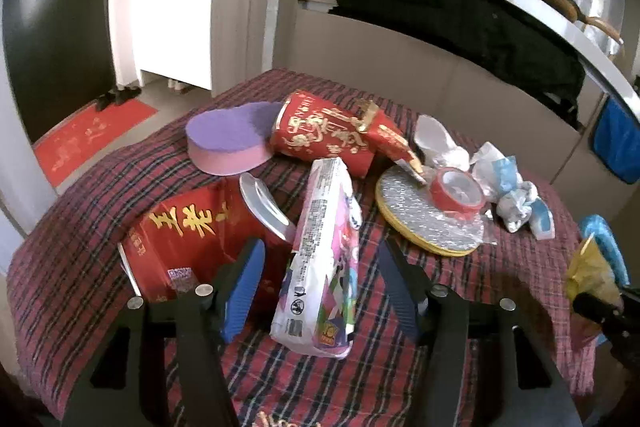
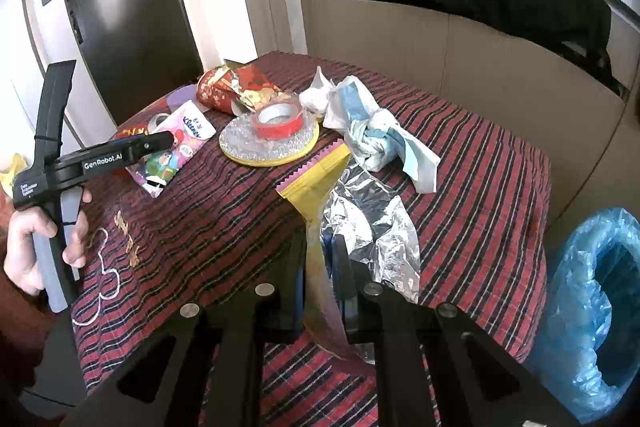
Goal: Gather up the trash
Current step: 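Grasp the pink tissue pack with left gripper while right gripper holds wrappers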
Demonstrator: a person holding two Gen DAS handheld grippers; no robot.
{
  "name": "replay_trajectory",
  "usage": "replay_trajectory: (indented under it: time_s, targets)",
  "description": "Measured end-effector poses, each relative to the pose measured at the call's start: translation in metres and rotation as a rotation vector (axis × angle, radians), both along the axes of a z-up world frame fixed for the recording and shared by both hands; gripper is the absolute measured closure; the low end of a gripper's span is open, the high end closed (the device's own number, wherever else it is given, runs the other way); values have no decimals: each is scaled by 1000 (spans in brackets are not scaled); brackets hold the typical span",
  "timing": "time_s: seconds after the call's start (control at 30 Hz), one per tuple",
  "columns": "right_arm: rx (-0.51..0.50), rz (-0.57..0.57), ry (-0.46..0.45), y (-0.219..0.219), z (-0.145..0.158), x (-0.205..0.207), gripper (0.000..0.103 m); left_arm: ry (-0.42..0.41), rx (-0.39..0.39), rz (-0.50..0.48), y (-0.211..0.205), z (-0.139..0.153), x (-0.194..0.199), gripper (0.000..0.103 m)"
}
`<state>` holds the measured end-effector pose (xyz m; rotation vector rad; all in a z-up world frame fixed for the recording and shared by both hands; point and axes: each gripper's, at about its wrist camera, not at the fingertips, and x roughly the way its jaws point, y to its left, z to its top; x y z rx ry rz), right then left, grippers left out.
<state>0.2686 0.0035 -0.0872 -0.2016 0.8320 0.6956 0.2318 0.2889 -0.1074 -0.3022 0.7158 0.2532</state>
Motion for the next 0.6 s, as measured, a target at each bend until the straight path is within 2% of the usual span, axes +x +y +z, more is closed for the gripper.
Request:
replay_trajectory:
  time_s: [0.17, 0.3, 0.47, 0.53, 0.6]
  targets:
    - [5, 1, 7, -1, -3, 0, 93, -20, -56, -56, -2, 2, 5, 53]
    - [10, 2, 8, -1, -3, 0, 93, -4, -22, -59, -7, 0, 16, 61]
    - [3, 6, -7, -2, 0, -4, 93, 24, -22, -50, -9, -8, 30, 70]
    - [4, 1, -13, -5, 2, -5, 93, 23, -10, -40, -10, -8, 31, 81]
    - [10, -6, -17, -8, 4, -6, 93, 15, -13, -35, -12, -5, 29, 83]
